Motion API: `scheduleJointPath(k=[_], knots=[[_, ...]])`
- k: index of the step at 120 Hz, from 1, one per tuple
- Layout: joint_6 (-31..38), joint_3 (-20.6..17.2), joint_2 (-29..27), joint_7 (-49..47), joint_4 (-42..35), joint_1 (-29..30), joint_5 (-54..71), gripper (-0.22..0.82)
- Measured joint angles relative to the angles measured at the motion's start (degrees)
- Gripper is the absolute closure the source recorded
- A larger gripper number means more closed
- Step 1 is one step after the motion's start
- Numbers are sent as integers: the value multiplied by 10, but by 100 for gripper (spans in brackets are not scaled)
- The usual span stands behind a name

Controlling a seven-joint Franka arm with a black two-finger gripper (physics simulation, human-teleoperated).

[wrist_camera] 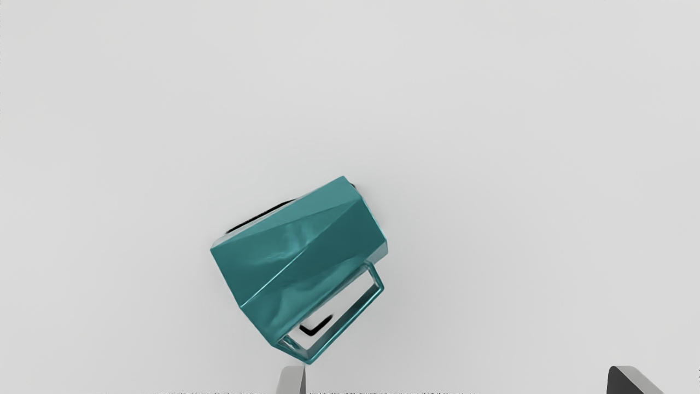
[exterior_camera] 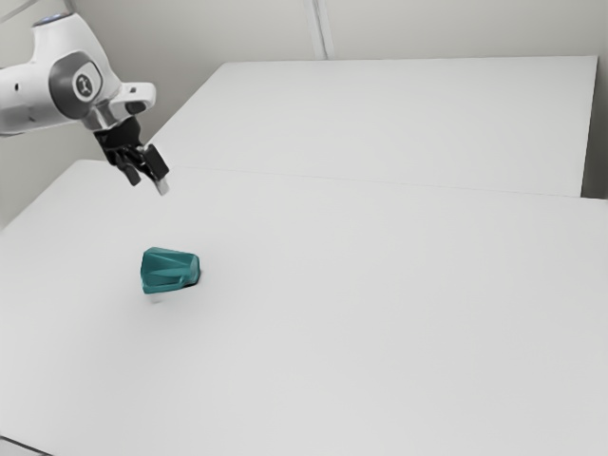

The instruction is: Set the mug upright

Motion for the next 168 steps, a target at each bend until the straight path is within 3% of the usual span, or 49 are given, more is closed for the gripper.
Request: scheduleJointPath(k=[29,59,84,129,168], knots=[[39,4,-15,-3,-54,7,-45,0],[71,4,26,41,-81,115,-135,0],[77,4,65,92,-84,149,-201,0],[30,-3,129,188,-92,220,-346,0],[-21,-4,181,226,-67,228,-439,0]])
